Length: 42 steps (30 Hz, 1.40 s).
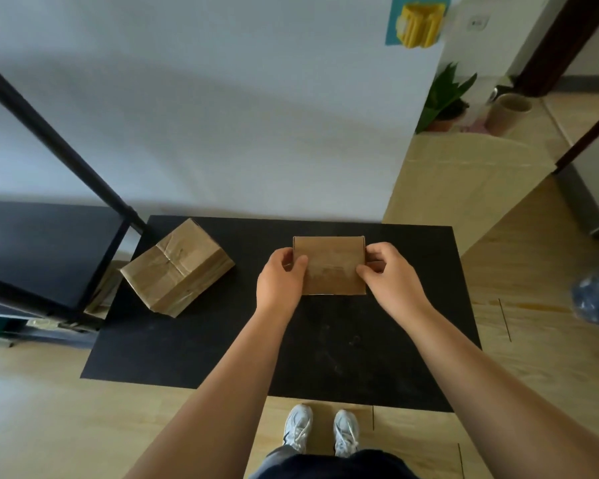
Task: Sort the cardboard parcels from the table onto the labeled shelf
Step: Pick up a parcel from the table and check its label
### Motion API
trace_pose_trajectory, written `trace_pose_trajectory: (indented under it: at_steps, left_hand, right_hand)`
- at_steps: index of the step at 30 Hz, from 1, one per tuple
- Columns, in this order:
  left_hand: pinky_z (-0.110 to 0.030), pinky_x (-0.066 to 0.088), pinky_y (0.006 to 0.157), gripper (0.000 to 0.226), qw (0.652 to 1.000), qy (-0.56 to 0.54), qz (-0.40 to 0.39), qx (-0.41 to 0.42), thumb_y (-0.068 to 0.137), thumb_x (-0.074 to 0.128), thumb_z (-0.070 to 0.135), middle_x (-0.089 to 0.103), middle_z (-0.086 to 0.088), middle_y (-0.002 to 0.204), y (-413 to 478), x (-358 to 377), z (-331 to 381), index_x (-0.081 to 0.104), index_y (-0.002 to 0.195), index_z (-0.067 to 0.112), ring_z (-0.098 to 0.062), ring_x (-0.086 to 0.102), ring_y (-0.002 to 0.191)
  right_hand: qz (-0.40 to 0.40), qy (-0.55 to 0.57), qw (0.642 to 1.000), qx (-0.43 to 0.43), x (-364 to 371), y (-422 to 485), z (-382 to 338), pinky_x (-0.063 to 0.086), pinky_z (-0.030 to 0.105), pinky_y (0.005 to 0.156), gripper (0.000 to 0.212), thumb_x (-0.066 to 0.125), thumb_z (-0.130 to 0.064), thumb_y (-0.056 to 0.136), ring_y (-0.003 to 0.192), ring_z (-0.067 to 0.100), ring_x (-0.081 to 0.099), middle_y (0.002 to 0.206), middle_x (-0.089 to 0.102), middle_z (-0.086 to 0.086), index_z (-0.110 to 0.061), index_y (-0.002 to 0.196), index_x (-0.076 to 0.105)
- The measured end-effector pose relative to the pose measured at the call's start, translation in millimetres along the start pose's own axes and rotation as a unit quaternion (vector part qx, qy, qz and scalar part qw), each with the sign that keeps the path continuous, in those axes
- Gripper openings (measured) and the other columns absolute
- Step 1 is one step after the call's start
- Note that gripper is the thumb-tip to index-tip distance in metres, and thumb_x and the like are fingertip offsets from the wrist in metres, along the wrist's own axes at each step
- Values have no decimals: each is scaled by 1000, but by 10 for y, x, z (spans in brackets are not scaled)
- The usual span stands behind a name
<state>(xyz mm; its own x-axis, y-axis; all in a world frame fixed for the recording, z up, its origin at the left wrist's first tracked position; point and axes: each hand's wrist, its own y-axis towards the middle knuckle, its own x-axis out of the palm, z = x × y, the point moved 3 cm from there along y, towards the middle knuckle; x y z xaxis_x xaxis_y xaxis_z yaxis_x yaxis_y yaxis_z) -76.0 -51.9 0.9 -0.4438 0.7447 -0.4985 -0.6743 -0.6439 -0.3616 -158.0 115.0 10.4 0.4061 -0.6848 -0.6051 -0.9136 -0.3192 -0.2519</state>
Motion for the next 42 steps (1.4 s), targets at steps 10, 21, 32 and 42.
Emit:
trace_pose_trajectory:
  at_steps: [10,21,32,42]
  left_hand:
    - [-20,44,82,44,998,-49,-48,-12,104,39,12,60,2,137,4,32,-169,47,146,22,-11,57,114]
    - [-14,38,61,37,1000,-19,19,-5,101,54,27,69,1,125,34,-10,-84,59,136,20,-6,56,93]
    - [-15,39,55,31,1000,12,-12,-12,98,57,18,68,8,106,24,72,-230,65,128,19,2,55,70]
    - [-28,46,96,43,946,277,-75,148,96,58,13,47,1,148,19,66,-337,56,138,20,-18,49,131]
  right_hand:
    - [-47,14,998,33,126,-30,97,43,25,88,51,51,-32,101,127,19,55,139,58,2,-20,149,39]
    - [-29,14,998,48,144,19,58,41,23,73,40,47,-34,102,109,13,59,128,64,1,-16,137,53]
    - [-95,-26,995,25,262,42,51,45,22,80,43,55,-26,99,116,11,57,138,56,-6,-21,141,50]
    - [-66,-166,983,45,423,-180,297,51,35,98,66,67,-29,91,127,20,54,145,49,5,-17,150,37]
